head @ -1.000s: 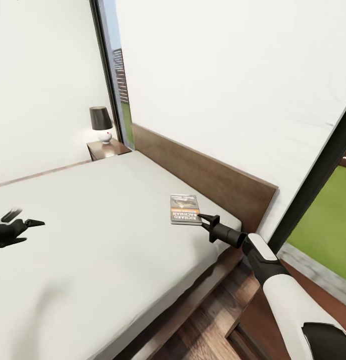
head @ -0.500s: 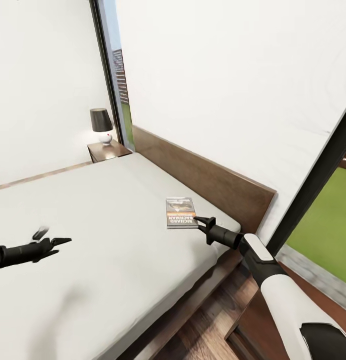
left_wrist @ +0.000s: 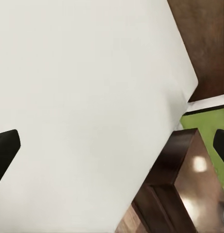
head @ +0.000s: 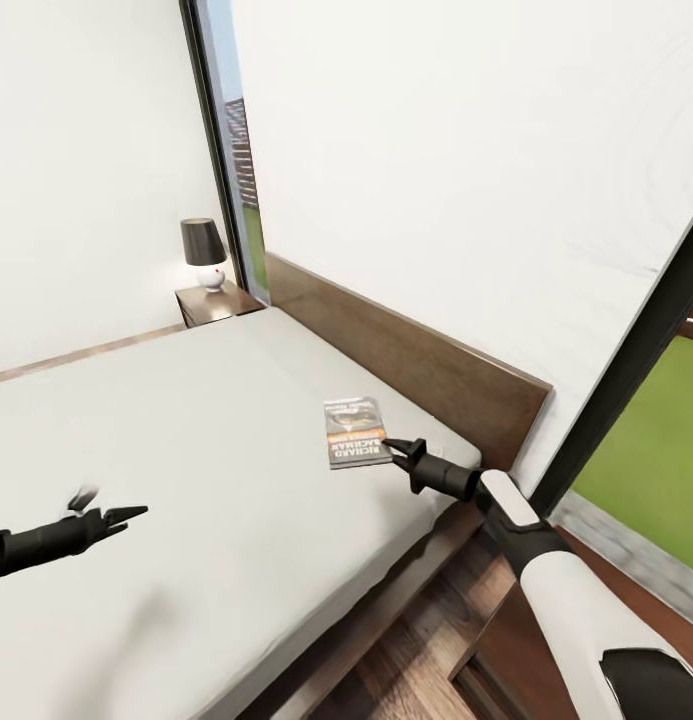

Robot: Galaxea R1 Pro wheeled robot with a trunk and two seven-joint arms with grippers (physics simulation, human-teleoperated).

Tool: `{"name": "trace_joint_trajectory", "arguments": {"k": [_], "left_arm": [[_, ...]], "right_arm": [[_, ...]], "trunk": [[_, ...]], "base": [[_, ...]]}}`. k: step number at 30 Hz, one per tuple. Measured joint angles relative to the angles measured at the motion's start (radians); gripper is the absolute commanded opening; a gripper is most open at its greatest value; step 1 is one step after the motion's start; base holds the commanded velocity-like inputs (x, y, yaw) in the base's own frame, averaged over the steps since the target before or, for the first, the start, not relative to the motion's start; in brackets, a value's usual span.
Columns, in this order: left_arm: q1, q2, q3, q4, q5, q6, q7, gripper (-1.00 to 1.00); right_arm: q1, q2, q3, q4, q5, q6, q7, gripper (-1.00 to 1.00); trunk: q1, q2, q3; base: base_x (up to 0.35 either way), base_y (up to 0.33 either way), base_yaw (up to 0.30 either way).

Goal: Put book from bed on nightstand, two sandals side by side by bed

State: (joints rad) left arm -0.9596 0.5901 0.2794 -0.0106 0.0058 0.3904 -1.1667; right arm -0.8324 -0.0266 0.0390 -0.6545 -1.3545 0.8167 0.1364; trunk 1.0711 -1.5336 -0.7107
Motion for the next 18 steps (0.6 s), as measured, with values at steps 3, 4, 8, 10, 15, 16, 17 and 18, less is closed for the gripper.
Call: {"name": "trace_joint_trajectory", "arguments": {"k": [3, 4, 8, 10, 15, 16, 17, 18], "left_arm": [[0.012, -0.004, 0.000, 0.000, 0.001, -0.013, -0.021, 1.00], [0.015, -0.006, 0.000, 0.001, 0.001, -0.016, -0.027, 1.00], [0.036, -0.016, 0.000, 0.001, 0.001, -0.023, -0.044, 1.00], [0.047, -0.028, 0.000, 0.000, 0.001, -0.026, -0.048, 1.00], [0.075, -0.063, 0.000, 0.000, 0.000, -0.040, -0.051, 1.00], [0.079, -0.067, 0.000, 0.000, 0.000, -0.045, -0.052, 1.00], [0.083, -0.071, 0.001, 0.000, 0.000, -0.049, -0.054, 1.00], [0.086, -0.074, 0.002, 0.000, 0.001, -0.054, -0.056, 1.00]], "right_arm": [[0.000, 0.000, 0.003, 0.021, 0.039, -0.001, 0.052, -1.00], [0.000, 0.000, 0.004, 0.033, 0.050, -0.001, 0.067, -1.00], [0.001, 0.000, 0.005, 0.089, 0.082, -0.002, 0.130, -1.00], [0.001, 0.000, 0.005, 0.118, 0.095, -0.004, 0.163, -1.00], [0.000, 0.000, 0.006, 0.181, 0.177, -0.036, 0.264, -1.00], [0.000, 0.000, 0.006, 0.187, 0.197, -0.044, 0.281, -1.00], [0.000, 0.000, 0.006, 0.194, 0.218, -0.053, 0.297, -1.00], [0.000, 0.000, 0.006, 0.201, 0.236, -0.061, 0.314, -1.00]], "trunk": [[0.000, 0.000, 0.000], [0.000, 0.000, 0.000], [0.000, 0.000, 0.000], [0.000, 0.000, 0.000], [0.000, 0.000, 0.000], [0.000, 0.000, 0.000], [0.000, 0.000, 0.000], [0.000, 0.000, 0.000]], "base": [[0.000, 0.000, 0.000], [0.000, 0.000, 0.000], [0.000, 0.000, 0.000], [0.000, 0.000, 0.000], [0.000, 0.000, 0.000], [0.000, 0.000, 0.000], [0.000, 0.000, 0.000], [0.000, 0.000, 0.000]]}}
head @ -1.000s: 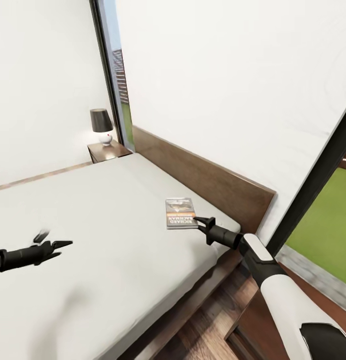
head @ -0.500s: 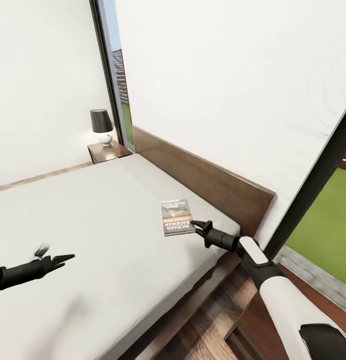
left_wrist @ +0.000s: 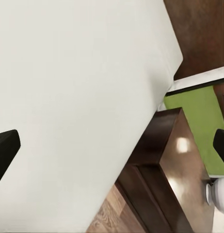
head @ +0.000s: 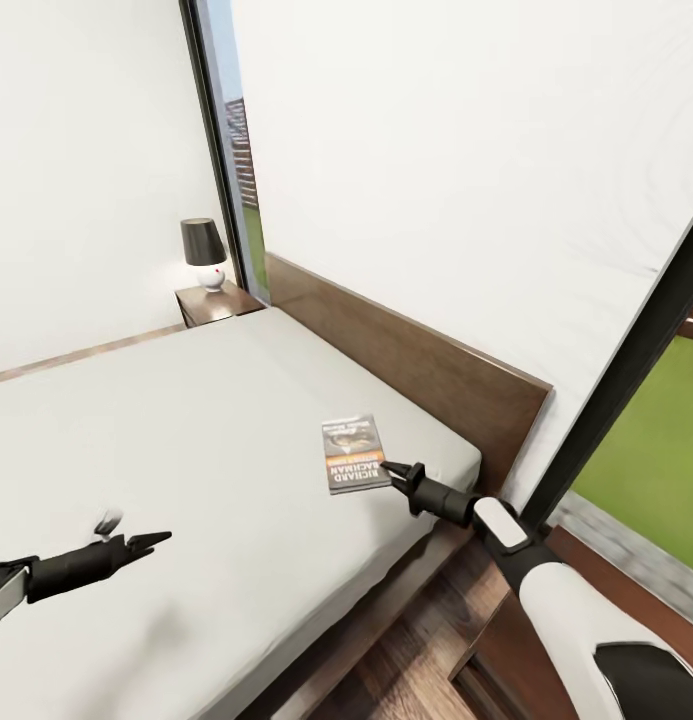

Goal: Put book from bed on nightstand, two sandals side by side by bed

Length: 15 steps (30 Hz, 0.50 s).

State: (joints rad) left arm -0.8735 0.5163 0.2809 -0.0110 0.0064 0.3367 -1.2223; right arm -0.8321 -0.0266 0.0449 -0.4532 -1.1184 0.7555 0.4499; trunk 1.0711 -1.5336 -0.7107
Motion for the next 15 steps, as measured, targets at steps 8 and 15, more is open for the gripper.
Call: {"name": "trace_joint_trajectory", "arguments": {"k": [8, 15], "left_arm": [[0.012, -0.015, 0.001, -0.001, -0.001, -0.019, 0.000, 1.00], [0.013, -0.031, 0.000, 0.000, -0.003, -0.021, 0.003, 1.00]], "right_arm": [[0.000, 0.000, 0.001, 0.063, 0.081, -0.033, 0.121, -1.00], [0.000, -0.002, -0.002, 0.079, 0.086, -0.038, 0.138, -1.00]], "trunk": [[0.000, 0.000, 0.000], [0.000, 0.000, 0.000]], "base": [[0.000, 0.000, 0.000], [-0.075, 0.000, 0.000]]}}
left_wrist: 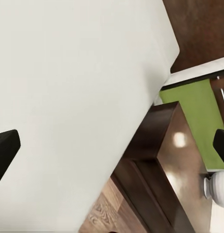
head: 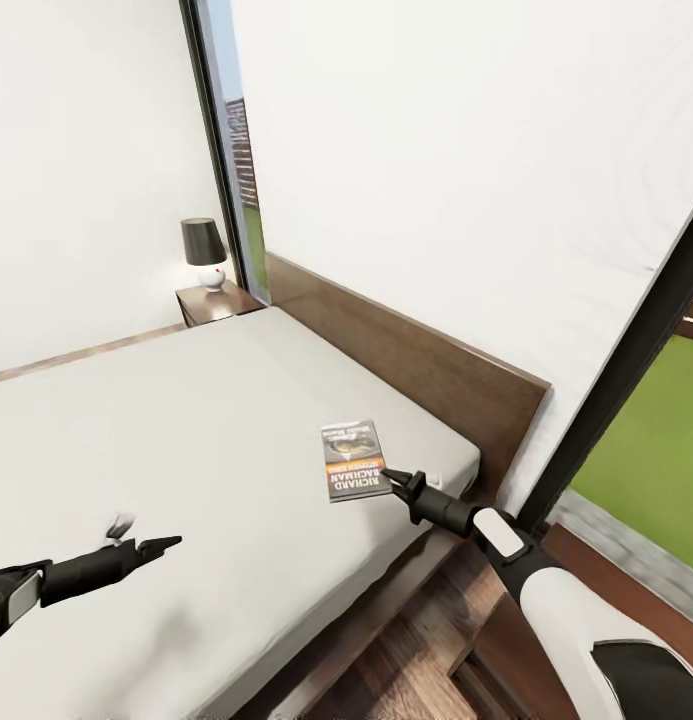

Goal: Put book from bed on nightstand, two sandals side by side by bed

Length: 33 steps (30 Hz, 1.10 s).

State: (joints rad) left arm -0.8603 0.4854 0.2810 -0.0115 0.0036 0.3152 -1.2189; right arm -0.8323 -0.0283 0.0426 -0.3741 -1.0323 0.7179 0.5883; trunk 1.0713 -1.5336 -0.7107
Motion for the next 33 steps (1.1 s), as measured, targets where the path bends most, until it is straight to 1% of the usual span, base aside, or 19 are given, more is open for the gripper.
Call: {"name": "trace_joint_trajectory", "arguments": {"k": [3, 10, 15, 27, 33], "left_arm": [[0.000, -0.009, 0.000, 0.000, -0.001, 0.000, 0.003, 1.00], [0.000, -0.017, 0.000, -0.001, -0.001, 0.000, 0.005, 1.00], [0.000, -0.018, 0.000, -0.001, -0.001, 0.000, 0.005, 1.00], [0.000, -0.018, 0.000, -0.001, -0.001, 0.000, 0.006, 1.00], [0.000, -0.020, 0.000, -0.001, -0.001, -0.001, 0.008, 1.00]], "right_arm": [[0.000, -0.002, 0.000, -0.002, 0.001, 0.000, 0.003, -1.00], [0.000, -0.001, 0.000, 0.001, 0.008, -0.002, 0.005, -1.00], [0.000, -0.001, -0.001, 0.003, 0.005, -0.001, 0.005, -1.00], [0.000, -0.004, -0.002, 0.007, 0.006, -0.001, 0.005, -1.00], [0.000, -0.005, -0.002, 0.007, 0.008, -0.002, 0.005, -1.00]], "trunk": [[0.000, 0.000, 0.000], [0.000, 0.000, 0.000], [0.000, 0.000, 0.000], [0.000, 0.000, 0.000], [0.000, 0.000, 0.000]], "base": [[-0.144, 0.000, 0.000], [-0.162, 0.000, 0.000], [-0.124, 0.000, 0.000], [-0.027, 0.000, 0.000], [-0.102, 0.000, 0.001]]}}
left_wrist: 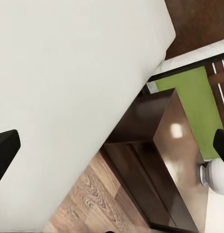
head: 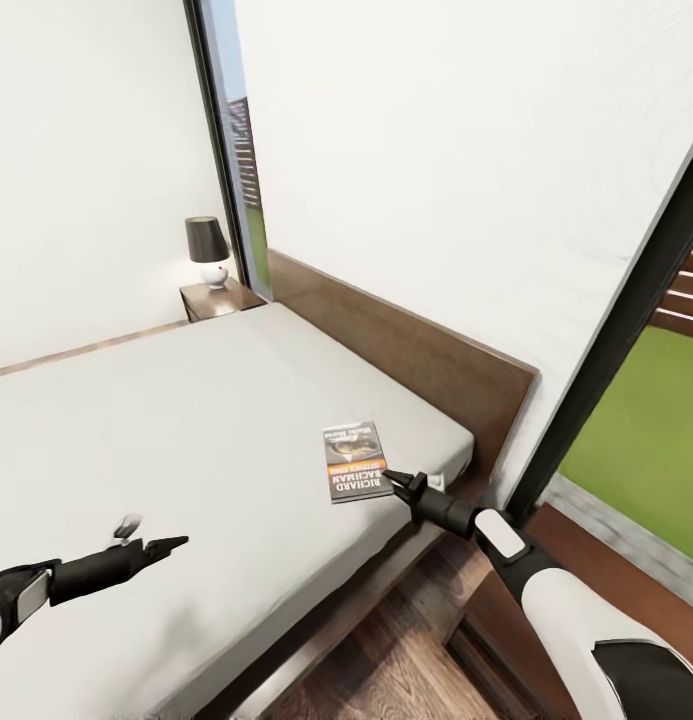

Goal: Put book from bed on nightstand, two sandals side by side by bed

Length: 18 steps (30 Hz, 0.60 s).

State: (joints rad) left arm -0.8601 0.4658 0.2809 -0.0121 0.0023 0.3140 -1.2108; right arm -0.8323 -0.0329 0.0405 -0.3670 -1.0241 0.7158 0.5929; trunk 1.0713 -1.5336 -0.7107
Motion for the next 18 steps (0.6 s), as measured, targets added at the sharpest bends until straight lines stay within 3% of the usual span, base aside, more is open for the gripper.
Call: {"name": "trace_joint_trajectory", "arguments": {"k": [9, 18], "left_arm": [[0.000, -0.014, -0.001, 0.000, -0.004, -0.001, 0.001, 1.00], [0.000, -0.023, -0.001, 0.000, -0.005, -0.002, 0.002, 1.00]], "right_arm": [[0.000, -0.001, 0.002, 0.020, 0.001, -0.003, 0.000, -1.00], [0.000, -0.001, 0.002, 0.027, 0.001, -0.004, 0.002, -1.00]], "trunk": [[0.000, 0.000, -0.003], [0.000, 0.000, -0.004]], "base": [[-0.152, -0.055, 0.111], [-0.039, -0.020, 0.191]]}}
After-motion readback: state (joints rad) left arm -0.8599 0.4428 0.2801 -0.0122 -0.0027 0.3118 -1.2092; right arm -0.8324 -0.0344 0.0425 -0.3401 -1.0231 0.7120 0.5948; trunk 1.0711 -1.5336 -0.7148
